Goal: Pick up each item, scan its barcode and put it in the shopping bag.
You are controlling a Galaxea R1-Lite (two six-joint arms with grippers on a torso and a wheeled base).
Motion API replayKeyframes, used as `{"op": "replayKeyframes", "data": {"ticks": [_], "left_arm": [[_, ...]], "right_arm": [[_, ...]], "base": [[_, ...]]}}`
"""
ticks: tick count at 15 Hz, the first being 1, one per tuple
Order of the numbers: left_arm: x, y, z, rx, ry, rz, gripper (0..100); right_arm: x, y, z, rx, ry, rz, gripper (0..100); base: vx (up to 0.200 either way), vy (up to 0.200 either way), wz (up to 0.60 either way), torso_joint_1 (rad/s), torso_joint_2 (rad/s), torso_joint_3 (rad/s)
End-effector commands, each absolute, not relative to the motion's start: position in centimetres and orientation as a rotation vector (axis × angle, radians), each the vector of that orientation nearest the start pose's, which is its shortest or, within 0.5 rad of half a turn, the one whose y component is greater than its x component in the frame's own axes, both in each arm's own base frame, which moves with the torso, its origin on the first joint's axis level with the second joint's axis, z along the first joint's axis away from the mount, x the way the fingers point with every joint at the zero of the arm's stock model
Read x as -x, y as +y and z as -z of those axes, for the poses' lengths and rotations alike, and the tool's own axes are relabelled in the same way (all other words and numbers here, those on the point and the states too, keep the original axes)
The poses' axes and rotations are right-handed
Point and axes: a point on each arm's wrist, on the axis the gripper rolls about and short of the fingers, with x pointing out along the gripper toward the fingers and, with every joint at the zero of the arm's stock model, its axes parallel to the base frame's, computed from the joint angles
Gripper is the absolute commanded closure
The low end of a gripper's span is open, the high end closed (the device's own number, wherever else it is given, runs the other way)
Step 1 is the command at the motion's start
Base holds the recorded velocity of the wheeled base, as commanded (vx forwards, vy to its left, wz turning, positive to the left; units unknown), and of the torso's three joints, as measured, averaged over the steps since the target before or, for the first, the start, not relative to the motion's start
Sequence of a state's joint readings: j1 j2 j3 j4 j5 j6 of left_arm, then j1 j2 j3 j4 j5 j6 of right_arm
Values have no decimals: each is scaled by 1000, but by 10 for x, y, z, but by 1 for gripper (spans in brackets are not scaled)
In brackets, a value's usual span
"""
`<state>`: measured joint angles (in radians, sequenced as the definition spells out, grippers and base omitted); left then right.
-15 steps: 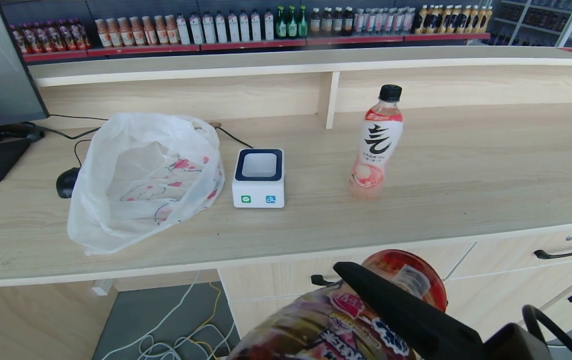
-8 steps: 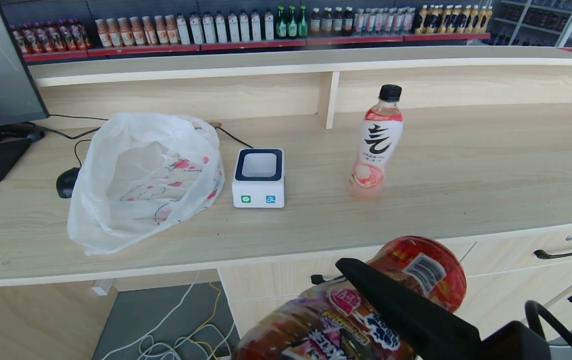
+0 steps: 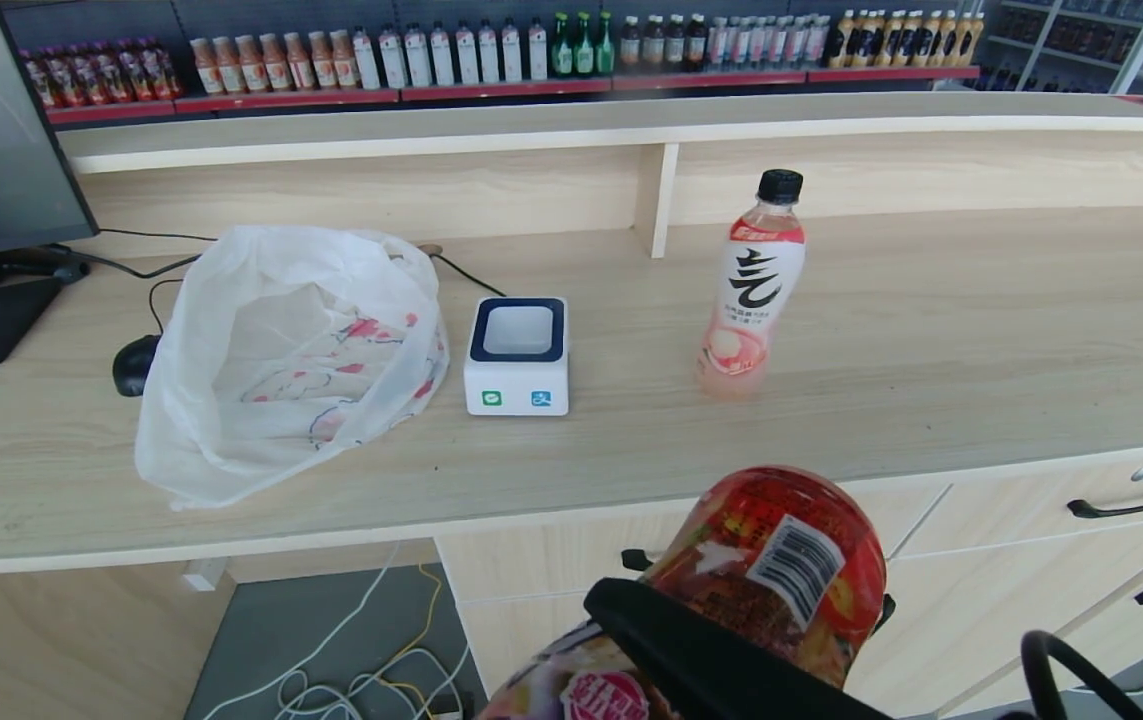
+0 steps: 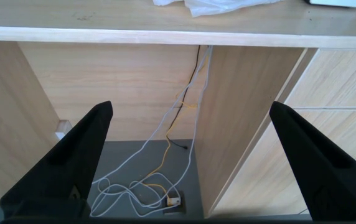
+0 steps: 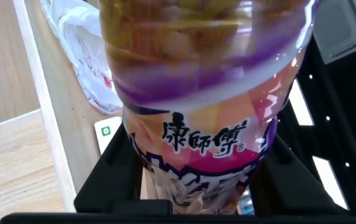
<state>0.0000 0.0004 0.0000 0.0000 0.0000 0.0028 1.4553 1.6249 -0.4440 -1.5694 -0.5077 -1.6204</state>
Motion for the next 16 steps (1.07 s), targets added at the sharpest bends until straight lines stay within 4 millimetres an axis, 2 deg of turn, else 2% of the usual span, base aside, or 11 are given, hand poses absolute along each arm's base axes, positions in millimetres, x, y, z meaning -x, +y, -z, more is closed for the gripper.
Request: {"op": "replayKeyframes", "data": {"ticks": [1, 4, 16], "left_arm": [[23, 0, -76, -3, 2, 0, 0], [23, 0, -76, -3, 2, 0, 0], [23, 0, -76, -3, 2, 0, 0]], "right_arm": [[-39, 243, -203, 1161, -882, -514, 100], [-39, 244, -205, 1211, -909, -482, 100], [-39, 244, -205, 1215, -925, -491, 100]], "base": [[0, 0, 0, 0, 0, 0], [0, 0, 0, 0, 0, 0], [0, 0, 0, 0, 0, 0]]}}
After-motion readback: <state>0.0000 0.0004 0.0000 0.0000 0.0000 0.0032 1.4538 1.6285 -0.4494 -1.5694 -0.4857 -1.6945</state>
